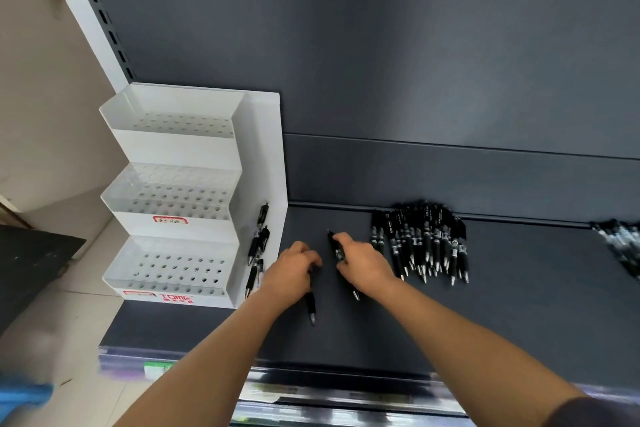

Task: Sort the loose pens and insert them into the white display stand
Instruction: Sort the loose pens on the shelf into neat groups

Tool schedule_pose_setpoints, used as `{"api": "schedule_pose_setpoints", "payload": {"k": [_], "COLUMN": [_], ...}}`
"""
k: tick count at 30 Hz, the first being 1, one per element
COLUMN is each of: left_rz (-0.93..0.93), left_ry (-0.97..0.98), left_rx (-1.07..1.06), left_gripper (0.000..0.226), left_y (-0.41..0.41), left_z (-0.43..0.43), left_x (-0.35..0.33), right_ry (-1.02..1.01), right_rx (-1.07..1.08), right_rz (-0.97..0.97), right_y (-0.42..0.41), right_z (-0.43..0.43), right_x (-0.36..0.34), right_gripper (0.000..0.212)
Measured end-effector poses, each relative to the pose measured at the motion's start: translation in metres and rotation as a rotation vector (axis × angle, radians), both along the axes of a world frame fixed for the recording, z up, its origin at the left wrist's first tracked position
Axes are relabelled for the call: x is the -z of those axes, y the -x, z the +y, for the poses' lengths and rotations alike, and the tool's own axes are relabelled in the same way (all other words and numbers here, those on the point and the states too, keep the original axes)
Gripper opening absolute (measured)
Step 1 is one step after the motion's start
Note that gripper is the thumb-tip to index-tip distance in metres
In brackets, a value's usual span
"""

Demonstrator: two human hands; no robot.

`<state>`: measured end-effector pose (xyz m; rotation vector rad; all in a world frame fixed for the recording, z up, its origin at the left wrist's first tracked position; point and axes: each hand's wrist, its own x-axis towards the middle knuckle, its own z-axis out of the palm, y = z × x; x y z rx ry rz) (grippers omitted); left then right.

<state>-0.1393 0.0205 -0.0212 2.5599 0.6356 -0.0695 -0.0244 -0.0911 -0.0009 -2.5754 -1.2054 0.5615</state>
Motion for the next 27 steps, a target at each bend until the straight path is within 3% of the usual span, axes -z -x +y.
{"api": "schedule_pose_setpoints", "payload": {"k": [4, 7, 11, 13, 16, 19, 21, 24, 27], "left_rz": [-0.14, -0.155, -0.189, -0.176, -0.18, -0.189, -0.175, -0.173, -0.173], "left_ry": [0.114, 0.277, 0.452, 0.479, 0.49, 0.54, 0.544, 0.454, 0.258], "left_rx": [-0.228, -0.331, -0.441, -0.48, -0.559, -0.592, -0.563, -0.484, -0.417], "left_gripper": [0.019, 0.027, 0.016, 0.013, 0.014, 0.013, 0.016, 0.014, 0.008], "left_y": [0.0, -0.001, 0.005, 0.012, 0.02, 0.021, 0.018, 0.008, -0.009], "left_z": [0.005, 0.006, 0.01, 0.013, 0.016, 0.015, 0.014, 0.009, 0.004], "left_x": [-0.01, -0.018, -0.02, -0.018, -0.015, -0.013, -0.012, -0.011, -0.012], "right_ry": [-0.136, -0.258, -0.302, -0.281, -0.106, 0.183, 0.28, 0.287, 0.237], "right_rx": [0.031, 0.018, -0.02, 0.03, 0.104, -0.036, -0.11, -0.098, 0.008], "right_rz": [0.109, 0.248, 0.412, 0.361, 0.098, -0.027, -0.061, -0.059, -0.008], "right_y": [0.008, 0.019, 0.029, 0.029, 0.03, 0.038, 0.044, 0.041, 0.023], "right_z": [0.011, 0.024, 0.032, 0.032, 0.03, 0.03, 0.031, 0.03, 0.018], "right_x": [-0.005, -0.009, -0.008, -0.004, -0.005, -0.004, -0.001, -0.001, -0.008], "right_gripper": [0.054, 0.052, 0.048, 0.039, 0.02, 0.034, 0.027, 0.014, 0.017]}}
